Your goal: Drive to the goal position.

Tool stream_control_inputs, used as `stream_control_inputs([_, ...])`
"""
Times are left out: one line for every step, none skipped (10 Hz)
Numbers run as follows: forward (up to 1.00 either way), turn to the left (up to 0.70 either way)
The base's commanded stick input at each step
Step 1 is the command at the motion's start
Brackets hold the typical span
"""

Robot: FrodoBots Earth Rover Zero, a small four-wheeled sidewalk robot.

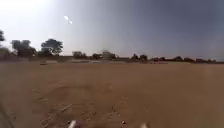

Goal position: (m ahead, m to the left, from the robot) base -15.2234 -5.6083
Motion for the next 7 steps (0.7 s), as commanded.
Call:
stream_control_inputs([0.7, 0.0])
stream_control_inputs([0.7, 0.0])
stream_control_inputs([0.7, 0.0])
stream_control_inputs([0.7, 0.0])
stream_control_inputs([0.7, 0.0])
stream_control_inputs([0.7, 0.0])
stream_control_inputs([0.7, 0.0])
